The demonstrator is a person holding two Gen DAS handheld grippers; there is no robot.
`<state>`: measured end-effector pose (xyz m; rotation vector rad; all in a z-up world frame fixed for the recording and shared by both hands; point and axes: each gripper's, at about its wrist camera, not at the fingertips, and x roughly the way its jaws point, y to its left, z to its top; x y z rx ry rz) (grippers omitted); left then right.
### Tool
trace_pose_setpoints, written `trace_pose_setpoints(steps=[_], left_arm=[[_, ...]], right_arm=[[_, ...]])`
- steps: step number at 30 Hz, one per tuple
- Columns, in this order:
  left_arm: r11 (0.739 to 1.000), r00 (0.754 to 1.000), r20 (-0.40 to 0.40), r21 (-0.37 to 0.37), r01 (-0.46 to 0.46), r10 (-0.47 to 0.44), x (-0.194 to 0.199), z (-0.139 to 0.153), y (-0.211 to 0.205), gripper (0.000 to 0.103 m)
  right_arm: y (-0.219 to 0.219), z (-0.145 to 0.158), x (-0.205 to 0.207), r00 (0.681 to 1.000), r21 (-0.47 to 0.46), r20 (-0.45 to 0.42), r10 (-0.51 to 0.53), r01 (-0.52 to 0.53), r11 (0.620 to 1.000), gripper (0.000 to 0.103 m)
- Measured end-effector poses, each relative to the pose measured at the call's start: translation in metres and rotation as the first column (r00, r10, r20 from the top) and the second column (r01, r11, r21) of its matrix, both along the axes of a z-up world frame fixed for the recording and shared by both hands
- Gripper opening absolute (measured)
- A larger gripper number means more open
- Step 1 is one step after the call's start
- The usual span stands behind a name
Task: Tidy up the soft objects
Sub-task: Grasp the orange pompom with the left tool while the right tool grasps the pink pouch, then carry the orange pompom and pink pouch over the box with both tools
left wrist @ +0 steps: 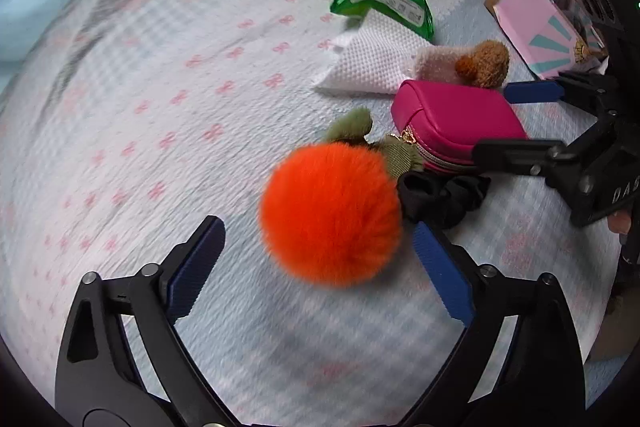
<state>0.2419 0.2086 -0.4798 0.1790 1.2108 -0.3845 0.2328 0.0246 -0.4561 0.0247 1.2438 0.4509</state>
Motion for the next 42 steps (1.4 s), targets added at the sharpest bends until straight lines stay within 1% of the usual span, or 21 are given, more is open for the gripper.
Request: trace_pose_setpoints(steps=[3, 5, 6, 8, 11, 12, 14, 17, 20, 22, 23, 25, 26, 28, 30, 34, 38, 42], left_arm=[[0.999, 0.999, -0.013, -0.001, 0.033, -0.033, 0.009, -0.011, -0.007, 0.085], [0.999, 0.998, -0.021, 0.0, 0.053, -0.052, 0.013, -0.017, -0.011, 0.076], [0.998, 0.998, -0.028, -0.005, 0.063, -0.063, 0.016, -0.02, -0.013, 0.074], [0.997, 0.996, -0.038, -0.011, 0.078, -0.079, 0.02, -0.025, -0.016, 0.061], [0.996, 0.995, -0.043, -0.014, 0.092, -0.093, 0.023, -0.028, -0.02, 0.05], [0.995, 0.995, -0.042, -0.018, 0.094, -0.095, 0.023, -0.028, -0.021, 0.048], [0.995, 0.994, -0.042, -0.022, 0.098, -0.099, 0.023, -0.027, -0.024, 0.04], [0.995, 0.994, -0.04, -0.021, 0.098, -0.099, 0.021, -0.027, -0.026, 0.037], [0.996, 0.995, -0.041, -0.022, 0.088, -0.089, 0.019, -0.026, -0.025, 0.035], [0.997, 0.996, -0.04, -0.02, 0.076, -0.077, 0.017, -0.024, -0.023, 0.035], [0.998, 0.997, -0.037, -0.017, 0.066, -0.067, 0.016, -0.022, -0.021, 0.035], [0.999, 0.998, -0.034, -0.019, 0.047, -0.048, 0.013, -0.017, -0.016, 0.035], [0.999, 0.999, -0.032, -0.021, 0.041, -0.041, 0.012, -0.015, -0.013, 0.035], [1.0, 1.0, -0.026, -0.025, 0.014, -0.014, 0.008, -0.009, -0.006, 0.035], [1.0, 1.0, -0.022, -0.029, -0.007, 0.006, 0.005, -0.004, 0.0, 0.035], [0.998, 0.999, -0.005, -0.032, -0.049, 0.049, -0.001, 0.008, 0.01, 0.035], [0.995, 0.996, 0.015, -0.044, -0.089, 0.09, -0.008, 0.023, 0.019, 0.035], [0.987, 0.989, 0.038, -0.075, -0.141, 0.144, -0.016, 0.045, 0.026, 0.035]], right_arm=[[0.008, -0.007, 0.006, 1.0, -0.016, 0.001, 0.03, -0.029, 0.999, 0.103], [0.009, -0.01, 0.011, 0.999, -0.002, 0.001, 0.035, -0.035, 0.999, 0.103], [0.008, -0.011, 0.014, 0.999, 0.011, 0.001, 0.033, -0.033, 0.999, 0.103], [0.007, -0.015, 0.018, 0.999, 0.022, -0.016, 0.038, -0.038, 0.999, 0.103], [0.008, -0.022, 0.018, 0.998, 0.027, -0.032, 0.054, -0.053, 0.998, 0.103], [0.007, -0.022, 0.018, 0.998, 0.03, -0.03, 0.055, -0.054, 0.998, 0.103], [0.005, -0.022, 0.018, 0.998, 0.042, -0.027, 0.052, -0.05, 0.998, 0.103], [0.006, -0.02, 0.016, 0.998, 0.029, -0.019, 0.054, -0.054, 0.998, 0.1], [0.005, -0.016, 0.013, 0.998, 0.016, -0.012, 0.055, -0.055, 0.998, 0.092], [0.006, -0.013, 0.01, 0.998, 0.01, -0.005, 0.057, -0.057, 0.998, 0.081], [0.007, -0.011, 0.008, 0.998, 0.004, 0.0, 0.057, -0.057, 0.998, 0.077], [0.01, -0.007, 0.005, 0.998, -0.001, 0.01, 0.055, -0.055, 0.998, 0.066], [0.011, -0.005, 0.004, 0.999, 0.002, 0.015, 0.051, -0.051, 0.999, 0.063], [0.011, 0.0, 0.002, 0.999, 0.015, 0.019, 0.037, -0.038, 0.999, 0.054], [0.011, 0.004, 0.001, 1.0, 0.025, 0.021, 0.022, -0.022, 0.999, 0.05], [0.007, 0.012, -0.004, 1.0, 0.061, 0.02, -0.015, 0.014, 0.998, 0.045], [0.004, 0.029, -0.012, 0.998, 0.081, 0.048, -0.049, 0.045, 0.996, 0.043], [-0.003, 0.048, -0.018, 0.993, 0.107, 0.072, -0.089, 0.081, 0.991, 0.043]])
